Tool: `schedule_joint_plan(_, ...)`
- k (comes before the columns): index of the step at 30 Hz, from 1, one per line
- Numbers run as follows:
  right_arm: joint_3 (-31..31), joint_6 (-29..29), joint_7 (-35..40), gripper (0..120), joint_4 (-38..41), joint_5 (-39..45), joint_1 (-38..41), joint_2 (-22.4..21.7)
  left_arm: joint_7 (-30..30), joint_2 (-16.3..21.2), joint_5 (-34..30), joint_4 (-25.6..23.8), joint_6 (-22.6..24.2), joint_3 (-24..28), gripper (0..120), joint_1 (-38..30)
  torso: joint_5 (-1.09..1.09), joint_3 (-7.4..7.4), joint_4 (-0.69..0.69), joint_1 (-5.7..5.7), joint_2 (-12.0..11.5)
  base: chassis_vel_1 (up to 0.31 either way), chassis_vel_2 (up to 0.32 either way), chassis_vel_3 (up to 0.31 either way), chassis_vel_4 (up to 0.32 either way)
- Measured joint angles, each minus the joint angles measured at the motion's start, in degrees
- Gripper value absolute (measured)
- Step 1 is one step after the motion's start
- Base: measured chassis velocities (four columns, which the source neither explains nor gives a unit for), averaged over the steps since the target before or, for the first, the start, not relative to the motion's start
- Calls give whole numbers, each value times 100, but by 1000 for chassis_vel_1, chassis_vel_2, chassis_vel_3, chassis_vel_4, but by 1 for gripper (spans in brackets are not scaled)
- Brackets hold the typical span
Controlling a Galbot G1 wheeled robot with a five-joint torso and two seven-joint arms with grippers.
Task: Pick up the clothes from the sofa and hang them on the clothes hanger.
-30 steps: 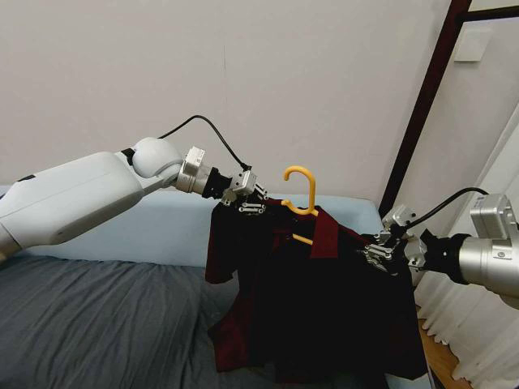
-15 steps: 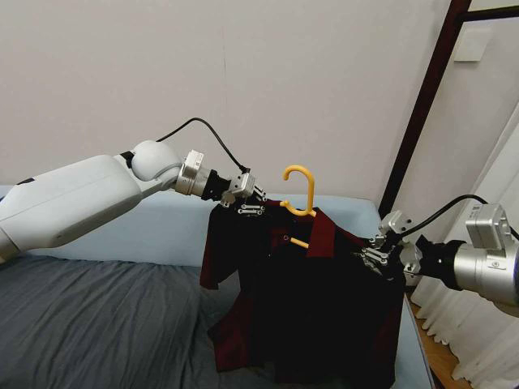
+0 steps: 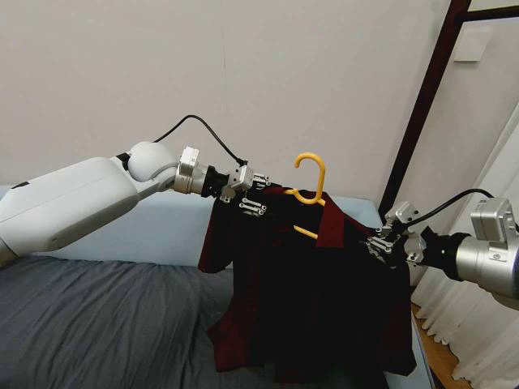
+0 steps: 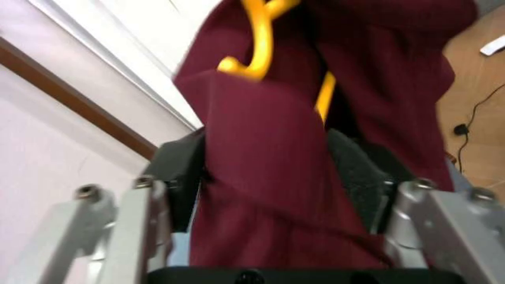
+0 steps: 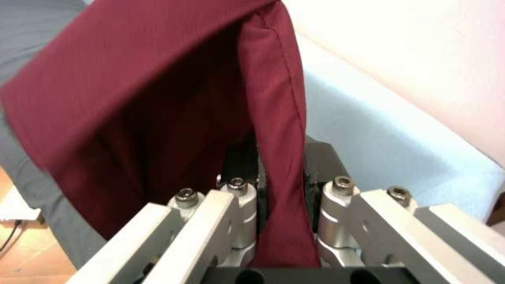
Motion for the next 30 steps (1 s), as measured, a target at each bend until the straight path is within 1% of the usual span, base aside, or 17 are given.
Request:
schedule_joint_plan(1,19,-28,39,8,-4,34,1,5,-17,59,0,-70,-2,-60,69,56,0,0,0,0,0,0,0,0,0)
schedule_joint_plan(2,19,-28,39,8,-4,34,1,5,-17,59,0,-70,-2,-60,69,56,0,0,0,0,0,0,0,0,0)
schedule_joint_plan(6,144,-190,279,8,-20,318,3,15,-190,387,13,-407,2,-397,87,509,-2,0,-1,0,0,0,0,0,0)
schedule_joint_plan(7,148,-203,290,8,-16,337,3,18,-240,477,19,-466,3,-480,89,610,-3,0,-1,0,0,0,0,0,0)
schedule_joint_plan(8,148,-203,290,8,-16,337,3,18,-240,477,19,-466,3,-480,89,610,-3,0,-1,0,0,0,0,0,0)
schedule_joint_plan(9,147,-214,301,8,-2,350,0,29,-300,568,28,-517,4,-561,95,708,-2,0,1,0,0,0,0,0,0)
schedule_joint_plan(11,134,-214,351,8,50,382,-2,87,-427,709,43,-606,2,-759,99,899,-3,0,1,0,0,0,0,0,0)
schedule_joint_plan(16,94,-154,459,8,122,399,-4,239,-702,975,8,-882,1,-1139,100,1282,-1,0,-2,0,0,0,0,0,0)
schedule_joint_plan(18,111,-73,531,8,144,437,-4,336,-913,1160,9,-1125,13,-1529,100,1648,-1,0,-1,0,0,0,0,0,0)
schedule_joint_plan(19,111,-73,531,8,144,437,-4,336,-913,1160,9,-1125,13,-1529,100,1648,-1,0,-1,0,0,0,0,0,0)
schedule_joint_plan(22,207,6,625,8,154,546,-2,447,-1294,1360,22,-1485,105,-2136,100,2265,0,0,0,0,0,0,0,0,0)
schedule_joint_plan(23,239,27,654,8,155,578,-2,473,-1396,1402,22,-1569,134,-2269,100,2420,-1,0,0,0,0,0,0,0,0)
schedule_joint_plan(24,239,27,654,8,155,578,-2,473,-1396,1402,22,-1569,134,-2269,100,2420,-1,0,0,0,0,0,0,0,0)
schedule_joint_plan(26,330,89,726,8,154,671,0,522,-1832,1581,19,-1933,242,-2761,100,3012,-3,0,-1,0,0,0,0,0,0)
schedule_joint_plan(27,434,147,780,8,153,771,1,560,-2308,1748,-7,-2294,331,-3106,100,3479,-4,0,2,0,0,0,0,0,0)
schedule_joint_plan(29,641,190,908,8,177,988,1,625,-3090,1954,-91,-2815,437,-3461,100,4017,0,-1,3,-1,1,0,0,0,0)
schedule_joint_plan(30,641,190,908,8,177,988,1,625,-3090,1954,-91,-2815,437,-3461,100,4017,0,-1,3,-1,1,0,0,0,0)
